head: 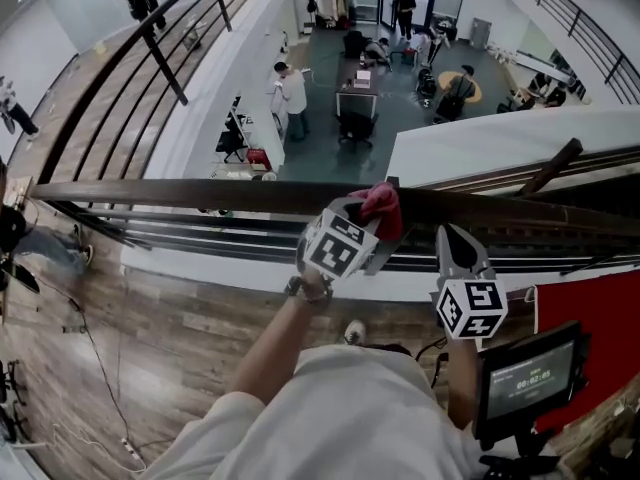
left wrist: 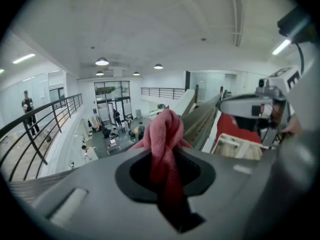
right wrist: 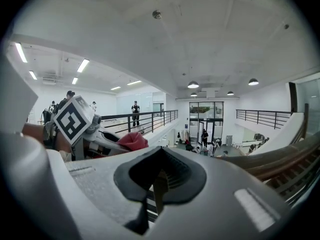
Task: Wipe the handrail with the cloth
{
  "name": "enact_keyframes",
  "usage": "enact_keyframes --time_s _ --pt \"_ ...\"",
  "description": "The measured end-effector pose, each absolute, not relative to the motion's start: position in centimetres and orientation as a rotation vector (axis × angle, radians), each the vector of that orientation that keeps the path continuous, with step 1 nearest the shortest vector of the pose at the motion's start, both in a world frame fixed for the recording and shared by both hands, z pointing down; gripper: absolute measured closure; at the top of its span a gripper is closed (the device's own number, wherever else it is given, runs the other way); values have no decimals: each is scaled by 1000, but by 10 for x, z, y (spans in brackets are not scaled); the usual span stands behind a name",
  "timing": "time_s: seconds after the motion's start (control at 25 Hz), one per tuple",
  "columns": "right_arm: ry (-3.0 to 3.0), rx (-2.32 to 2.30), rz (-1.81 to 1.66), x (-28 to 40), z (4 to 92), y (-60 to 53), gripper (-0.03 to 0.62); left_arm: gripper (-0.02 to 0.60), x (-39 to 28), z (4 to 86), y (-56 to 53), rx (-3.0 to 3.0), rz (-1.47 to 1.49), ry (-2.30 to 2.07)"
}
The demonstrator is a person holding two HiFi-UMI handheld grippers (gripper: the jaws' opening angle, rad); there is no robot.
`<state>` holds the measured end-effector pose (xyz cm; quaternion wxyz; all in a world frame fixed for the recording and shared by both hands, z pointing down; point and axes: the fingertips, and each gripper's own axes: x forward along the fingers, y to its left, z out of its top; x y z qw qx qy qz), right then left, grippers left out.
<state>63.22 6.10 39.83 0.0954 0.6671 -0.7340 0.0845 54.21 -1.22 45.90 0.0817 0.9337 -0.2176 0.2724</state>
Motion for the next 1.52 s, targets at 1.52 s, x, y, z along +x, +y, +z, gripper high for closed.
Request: enact_keyframes --time_s 1.52 --pt "-2416 1797 -65 412 312 163 591 508 253 313 129 3063 316 -1270"
